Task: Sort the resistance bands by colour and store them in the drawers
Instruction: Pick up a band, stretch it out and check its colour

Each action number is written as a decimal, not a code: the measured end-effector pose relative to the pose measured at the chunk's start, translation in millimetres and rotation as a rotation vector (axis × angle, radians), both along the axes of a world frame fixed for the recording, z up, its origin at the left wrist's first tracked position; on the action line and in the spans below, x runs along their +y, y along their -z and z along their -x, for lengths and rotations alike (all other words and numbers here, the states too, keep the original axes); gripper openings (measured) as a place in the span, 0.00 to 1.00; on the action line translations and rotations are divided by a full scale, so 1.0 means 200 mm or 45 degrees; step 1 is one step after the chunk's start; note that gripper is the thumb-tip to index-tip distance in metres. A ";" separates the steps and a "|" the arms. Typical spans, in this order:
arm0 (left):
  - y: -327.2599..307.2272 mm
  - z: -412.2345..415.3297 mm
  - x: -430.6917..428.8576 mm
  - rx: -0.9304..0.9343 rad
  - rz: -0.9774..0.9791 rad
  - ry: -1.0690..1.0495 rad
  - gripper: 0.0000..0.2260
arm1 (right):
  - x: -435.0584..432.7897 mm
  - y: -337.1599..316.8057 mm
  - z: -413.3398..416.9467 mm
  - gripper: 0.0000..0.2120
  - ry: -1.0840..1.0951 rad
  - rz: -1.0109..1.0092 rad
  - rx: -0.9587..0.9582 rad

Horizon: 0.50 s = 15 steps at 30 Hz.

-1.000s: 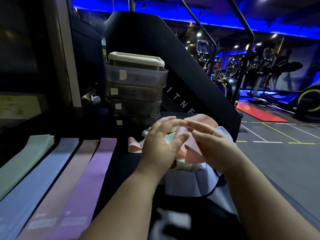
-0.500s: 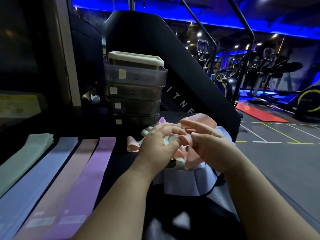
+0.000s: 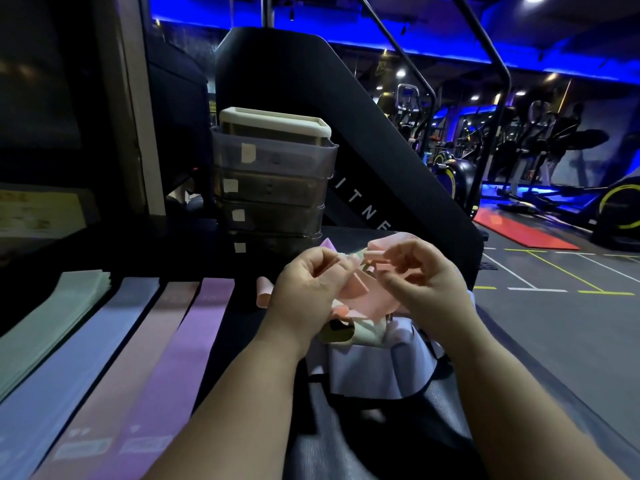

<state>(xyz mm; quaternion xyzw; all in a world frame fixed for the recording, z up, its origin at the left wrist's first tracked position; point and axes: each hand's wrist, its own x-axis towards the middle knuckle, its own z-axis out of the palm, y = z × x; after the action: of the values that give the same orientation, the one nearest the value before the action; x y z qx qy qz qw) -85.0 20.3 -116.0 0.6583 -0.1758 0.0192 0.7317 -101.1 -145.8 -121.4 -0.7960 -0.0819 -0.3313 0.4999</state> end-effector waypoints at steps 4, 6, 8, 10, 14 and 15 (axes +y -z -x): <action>-0.01 0.00 0.00 0.028 0.082 0.115 0.06 | 0.01 -0.01 0.02 0.06 -0.098 0.139 -0.102; -0.01 0.00 0.01 0.012 0.056 0.151 0.09 | 0.02 0.00 0.03 0.17 -0.214 0.130 -0.053; -0.01 0.00 0.01 -0.017 0.005 0.158 0.12 | 0.03 -0.01 0.04 0.22 -0.288 0.077 -0.035; -0.01 0.02 0.01 -0.063 -0.045 0.126 0.13 | 0.03 -0.01 0.03 0.17 -0.232 0.093 -0.079; -0.02 0.05 -0.01 -0.278 -0.396 -0.173 0.09 | 0.03 -0.03 0.04 0.09 -0.229 0.023 -0.130; -0.01 0.05 -0.02 -0.347 -0.526 -0.239 0.11 | 0.03 -0.03 0.05 0.09 -0.273 -0.062 -0.142</action>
<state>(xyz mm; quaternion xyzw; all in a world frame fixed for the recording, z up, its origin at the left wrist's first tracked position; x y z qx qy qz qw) -94.6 16.8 -113.0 0.7985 -0.2109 0.1391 0.5464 -110.4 -139.8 -114.5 -0.7507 -0.1863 -0.3216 0.5462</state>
